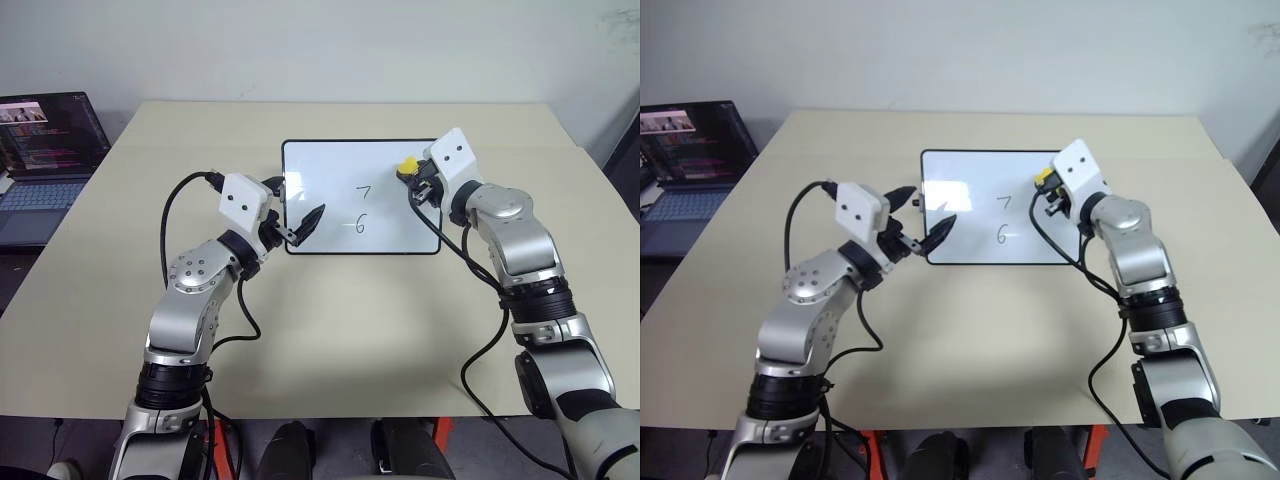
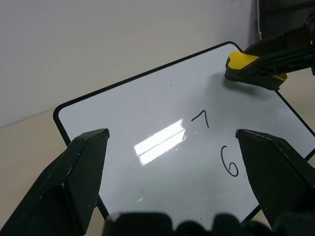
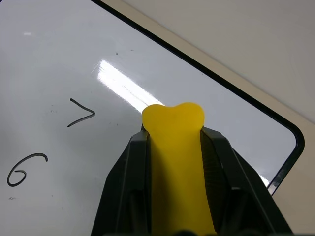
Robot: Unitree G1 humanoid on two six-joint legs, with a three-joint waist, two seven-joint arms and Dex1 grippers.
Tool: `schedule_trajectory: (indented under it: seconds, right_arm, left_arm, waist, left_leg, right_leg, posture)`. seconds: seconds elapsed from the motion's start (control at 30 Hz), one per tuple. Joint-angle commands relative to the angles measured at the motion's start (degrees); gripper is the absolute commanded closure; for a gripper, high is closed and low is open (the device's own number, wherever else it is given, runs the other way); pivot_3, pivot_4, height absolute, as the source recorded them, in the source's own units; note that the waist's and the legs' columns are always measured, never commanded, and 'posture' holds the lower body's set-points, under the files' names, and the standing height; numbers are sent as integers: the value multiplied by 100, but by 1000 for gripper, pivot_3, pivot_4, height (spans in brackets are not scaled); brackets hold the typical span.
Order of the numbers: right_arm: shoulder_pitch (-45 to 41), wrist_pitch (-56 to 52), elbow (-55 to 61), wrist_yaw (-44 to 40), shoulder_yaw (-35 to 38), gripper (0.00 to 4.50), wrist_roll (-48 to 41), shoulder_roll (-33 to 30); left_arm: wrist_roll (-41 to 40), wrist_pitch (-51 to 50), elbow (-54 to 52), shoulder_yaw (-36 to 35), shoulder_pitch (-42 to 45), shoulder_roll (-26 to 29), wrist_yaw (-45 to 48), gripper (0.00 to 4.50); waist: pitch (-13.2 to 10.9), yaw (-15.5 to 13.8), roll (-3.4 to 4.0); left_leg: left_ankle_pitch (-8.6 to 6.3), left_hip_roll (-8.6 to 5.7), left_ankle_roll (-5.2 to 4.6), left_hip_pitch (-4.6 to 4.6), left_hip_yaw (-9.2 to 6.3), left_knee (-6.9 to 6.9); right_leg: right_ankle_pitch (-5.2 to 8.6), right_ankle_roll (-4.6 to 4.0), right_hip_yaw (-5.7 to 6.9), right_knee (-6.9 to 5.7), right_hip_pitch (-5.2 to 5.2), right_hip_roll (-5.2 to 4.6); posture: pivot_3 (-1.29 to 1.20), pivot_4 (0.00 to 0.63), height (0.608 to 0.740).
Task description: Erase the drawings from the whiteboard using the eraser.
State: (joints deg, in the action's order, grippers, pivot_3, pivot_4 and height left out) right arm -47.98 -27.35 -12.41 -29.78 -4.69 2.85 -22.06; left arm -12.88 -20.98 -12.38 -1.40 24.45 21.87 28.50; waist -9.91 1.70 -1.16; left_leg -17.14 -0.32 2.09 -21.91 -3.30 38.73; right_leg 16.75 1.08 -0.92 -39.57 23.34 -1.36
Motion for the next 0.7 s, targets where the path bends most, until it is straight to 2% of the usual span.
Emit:
schedule_trajectory:
  seconds: [0.03, 0.7]
  right_arm:
    - [-196, 60, 95, 56, 125, 3398, -76, -35]
    - [-403, 140, -83, 62, 86, 3398, -75, 32]
  left_arm:
    - [-39, 19, -122, 11, 88, 64, 80, 0]
    - [-62, -165, -198, 93, 8, 65, 217, 0]
  waist:
    - [0, 0, 0]
    - [0, 0, 0]
  left_leg:
    - [0, 0, 0, 0, 0, 0]
    - [0, 0, 0, 0, 0, 0]
  right_leg:
    - [0, 0, 0, 0, 0, 0]
    - [0, 0, 0, 0, 0, 0]
  posture:
    - [0, 150, 740]
    - [0, 150, 740]
